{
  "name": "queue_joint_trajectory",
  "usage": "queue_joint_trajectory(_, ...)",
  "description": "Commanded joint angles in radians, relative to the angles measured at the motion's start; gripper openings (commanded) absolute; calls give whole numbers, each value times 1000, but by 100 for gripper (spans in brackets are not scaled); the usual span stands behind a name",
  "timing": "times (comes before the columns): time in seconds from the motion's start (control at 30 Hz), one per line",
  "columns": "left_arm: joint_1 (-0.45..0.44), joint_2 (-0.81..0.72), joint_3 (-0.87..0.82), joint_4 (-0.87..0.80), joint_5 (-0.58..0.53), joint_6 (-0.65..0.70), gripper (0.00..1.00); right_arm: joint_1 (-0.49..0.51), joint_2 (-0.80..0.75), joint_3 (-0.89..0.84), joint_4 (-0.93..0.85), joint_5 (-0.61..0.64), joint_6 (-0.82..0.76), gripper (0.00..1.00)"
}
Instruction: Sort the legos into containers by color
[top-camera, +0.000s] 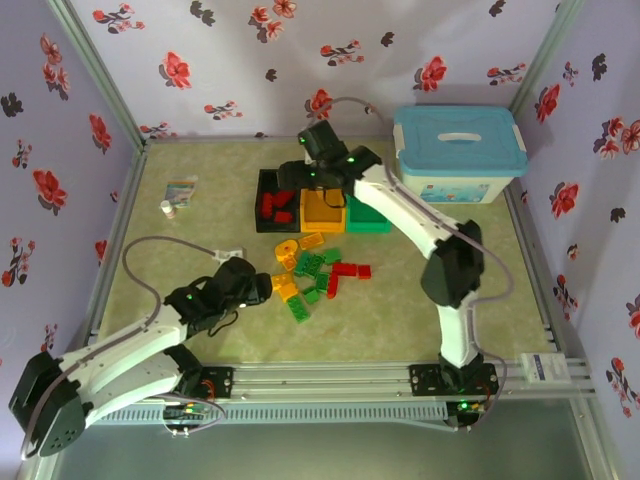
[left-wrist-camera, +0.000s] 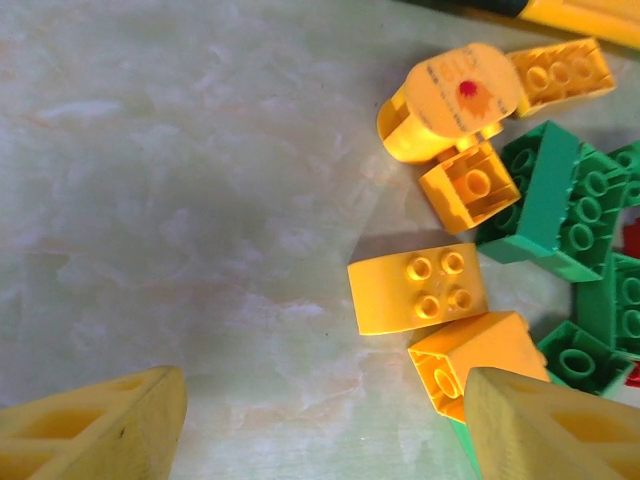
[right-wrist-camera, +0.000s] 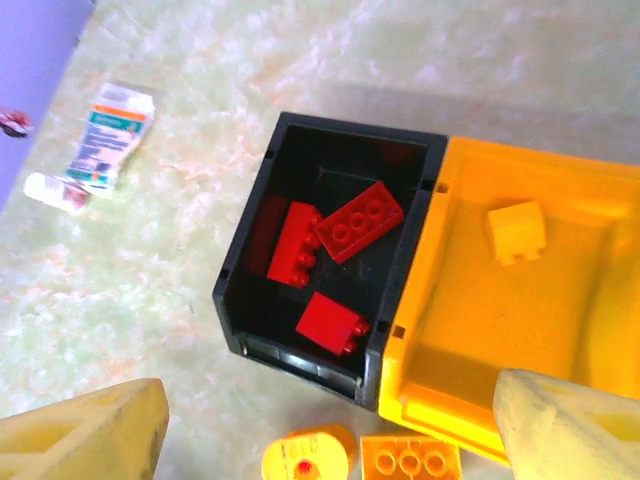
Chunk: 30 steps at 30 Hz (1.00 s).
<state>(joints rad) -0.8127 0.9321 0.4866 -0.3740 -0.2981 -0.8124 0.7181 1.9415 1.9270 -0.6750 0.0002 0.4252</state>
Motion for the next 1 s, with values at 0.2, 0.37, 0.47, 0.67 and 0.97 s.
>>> queue_joint_trajectory(0.2, -33, 218, 33, 150, 62, -37, 71, -34, -336, -420, 186, 89, 11, 87)
queue_joint_trajectory(0.37, -56, 305, 67, 193, 62, -55, 71, -56, -425, -591, 246, 91, 58, 88)
queue_joint_trajectory(0.47, -70, 358, 104, 191, 61, -53, 70, -63, -448, -645, 257, 100, 76, 88)
queue_joint_trajectory(0.67, -87, 455, 168, 166, 58, -68, 68, -65, -496, -727, 279, 102, 102, 88)
queue_joint_trajectory(0.97, -133, 558, 253, 83, 27, -84, 64, -85, -550, -814, 295, 114, 119, 88)
